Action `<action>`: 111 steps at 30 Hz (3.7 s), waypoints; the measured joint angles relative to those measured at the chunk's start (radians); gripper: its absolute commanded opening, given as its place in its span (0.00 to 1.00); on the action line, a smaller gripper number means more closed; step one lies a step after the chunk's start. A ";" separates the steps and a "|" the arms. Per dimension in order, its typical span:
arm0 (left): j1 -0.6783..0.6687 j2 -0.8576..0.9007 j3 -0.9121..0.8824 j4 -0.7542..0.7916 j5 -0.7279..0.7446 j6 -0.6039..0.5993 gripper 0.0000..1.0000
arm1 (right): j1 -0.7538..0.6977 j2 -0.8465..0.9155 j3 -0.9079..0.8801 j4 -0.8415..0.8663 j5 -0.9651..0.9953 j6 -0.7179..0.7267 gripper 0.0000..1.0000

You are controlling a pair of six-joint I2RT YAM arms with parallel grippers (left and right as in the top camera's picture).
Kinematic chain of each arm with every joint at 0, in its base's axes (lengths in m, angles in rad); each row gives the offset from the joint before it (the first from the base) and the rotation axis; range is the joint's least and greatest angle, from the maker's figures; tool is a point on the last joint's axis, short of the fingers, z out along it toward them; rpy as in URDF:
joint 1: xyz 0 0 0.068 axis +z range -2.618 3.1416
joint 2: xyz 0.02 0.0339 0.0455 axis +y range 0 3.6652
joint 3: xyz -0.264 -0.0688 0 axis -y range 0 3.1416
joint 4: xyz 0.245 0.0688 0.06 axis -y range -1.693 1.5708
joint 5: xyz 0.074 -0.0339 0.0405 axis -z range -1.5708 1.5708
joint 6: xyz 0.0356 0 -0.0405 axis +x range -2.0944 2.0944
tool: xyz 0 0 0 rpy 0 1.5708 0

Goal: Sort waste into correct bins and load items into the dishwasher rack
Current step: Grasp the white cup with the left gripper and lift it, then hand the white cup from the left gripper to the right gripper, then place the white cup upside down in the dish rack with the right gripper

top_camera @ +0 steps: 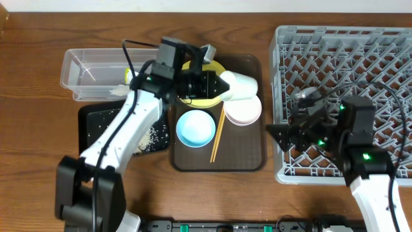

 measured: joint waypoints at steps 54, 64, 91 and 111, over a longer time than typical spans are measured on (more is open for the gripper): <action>-0.045 0.077 0.000 0.072 0.541 -0.122 0.36 | 0.025 0.192 0.004 0.648 -0.538 0.033 0.49; -0.023 0.077 0.000 -0.055 0.268 -0.092 0.57 | 0.024 0.192 0.004 0.542 -0.387 0.089 0.36; 0.190 -0.358 -0.002 -0.521 -0.649 0.119 0.60 | -0.117 0.092 0.468 -0.575 0.690 0.195 0.01; 0.190 -0.358 -0.002 -0.527 -0.669 0.119 0.61 | -0.228 0.453 0.509 -0.589 0.822 0.235 0.07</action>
